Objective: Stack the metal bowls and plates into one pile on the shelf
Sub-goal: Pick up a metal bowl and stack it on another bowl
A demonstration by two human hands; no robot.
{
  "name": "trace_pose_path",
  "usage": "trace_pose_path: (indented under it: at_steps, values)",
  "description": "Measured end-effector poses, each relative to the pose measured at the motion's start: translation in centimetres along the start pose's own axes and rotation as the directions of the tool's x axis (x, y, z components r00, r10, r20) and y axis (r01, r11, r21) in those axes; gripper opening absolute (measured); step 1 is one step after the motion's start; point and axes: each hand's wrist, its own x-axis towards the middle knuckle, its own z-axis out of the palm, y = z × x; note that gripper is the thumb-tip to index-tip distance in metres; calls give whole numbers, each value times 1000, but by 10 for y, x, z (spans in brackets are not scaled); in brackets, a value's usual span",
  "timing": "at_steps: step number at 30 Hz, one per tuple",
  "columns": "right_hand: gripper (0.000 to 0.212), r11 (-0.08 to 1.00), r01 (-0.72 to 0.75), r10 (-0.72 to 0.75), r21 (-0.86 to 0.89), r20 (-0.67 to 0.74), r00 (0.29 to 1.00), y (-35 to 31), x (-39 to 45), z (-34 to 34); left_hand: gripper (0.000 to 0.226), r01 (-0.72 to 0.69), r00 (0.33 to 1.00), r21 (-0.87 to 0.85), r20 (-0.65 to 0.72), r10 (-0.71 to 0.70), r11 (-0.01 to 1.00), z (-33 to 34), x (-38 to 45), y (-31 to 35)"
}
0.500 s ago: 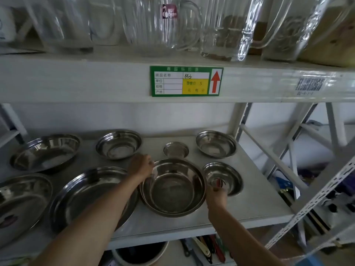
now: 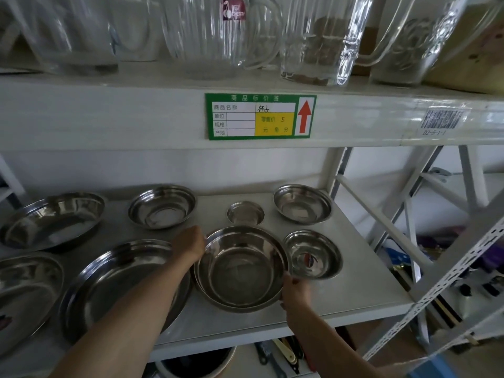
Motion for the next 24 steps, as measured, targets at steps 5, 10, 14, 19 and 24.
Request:
trace_pose_path:
  at_steps: [5,10,14,19,24]
  values:
    - [29,1000,15,-15,17,-4,1000,0,-2,1,35,6,1000,-62,10,-6,998,2,-2,-6]
    - [16,999,10,-9,36,-24,1000,0,-4,1,36,21,1000,-141,16,-19,990,-1,-5,-9]
    - [14,999,37,-36,32,-54,998,2,-5,3,38,46,999,-240,8,-46,970,-4,-7,-9]
    - [14,994,98,-94,46,-78,992,-4,-10,7,34,67,998,-411,7,-70,909,-8,-7,-14]
    - [5,984,172,-165,53,-113,980,-20,-11,11,31,53,994,-556,-52,-98,829,-17,-10,-19]
